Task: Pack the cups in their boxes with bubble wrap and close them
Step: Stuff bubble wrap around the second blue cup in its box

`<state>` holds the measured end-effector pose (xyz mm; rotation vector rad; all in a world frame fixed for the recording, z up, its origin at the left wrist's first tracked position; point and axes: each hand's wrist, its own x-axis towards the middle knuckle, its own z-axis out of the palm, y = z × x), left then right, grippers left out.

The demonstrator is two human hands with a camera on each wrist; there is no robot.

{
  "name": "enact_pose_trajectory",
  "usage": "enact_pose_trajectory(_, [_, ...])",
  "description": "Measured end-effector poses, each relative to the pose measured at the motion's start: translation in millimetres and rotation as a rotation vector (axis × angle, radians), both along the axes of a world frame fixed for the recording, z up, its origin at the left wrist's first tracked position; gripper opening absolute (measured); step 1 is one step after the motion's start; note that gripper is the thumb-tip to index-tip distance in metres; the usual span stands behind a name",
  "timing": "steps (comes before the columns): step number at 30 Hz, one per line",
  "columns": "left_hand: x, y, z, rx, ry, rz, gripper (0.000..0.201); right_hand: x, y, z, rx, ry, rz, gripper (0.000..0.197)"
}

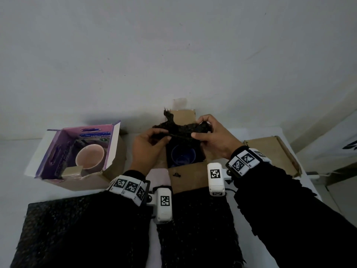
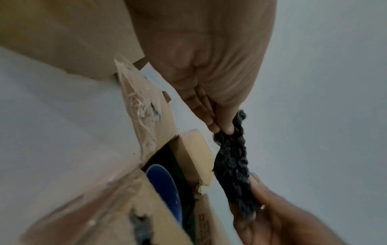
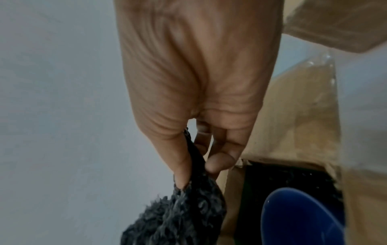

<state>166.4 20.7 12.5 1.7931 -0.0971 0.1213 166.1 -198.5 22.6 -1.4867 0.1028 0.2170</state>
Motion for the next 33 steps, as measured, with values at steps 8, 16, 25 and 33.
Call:
enact_pose_trajectory(8, [3,-2,-17,1.012,-0.382,-0.180,0.019,18,29,-12,-0.957,-0.521,-0.021,0.027])
enact_pose_trajectory(16, [1,-2,-32,1.468,-0.435,-0.206,0.022,24,41,-42,-1.316,-0.570,0.181,0.017])
enact_pose_trajectory(25, [6,-8,-16,1.566,-0.319,-0.309,0.034,10,42,-50,-1.428,-0.515,0.264,0.032])
enact_pose_trajectory(33, [9,-2,-18,1.623,-0.250,-0.368,0.036,8,44,-54,-1.482,-0.446,0.339,0.031])
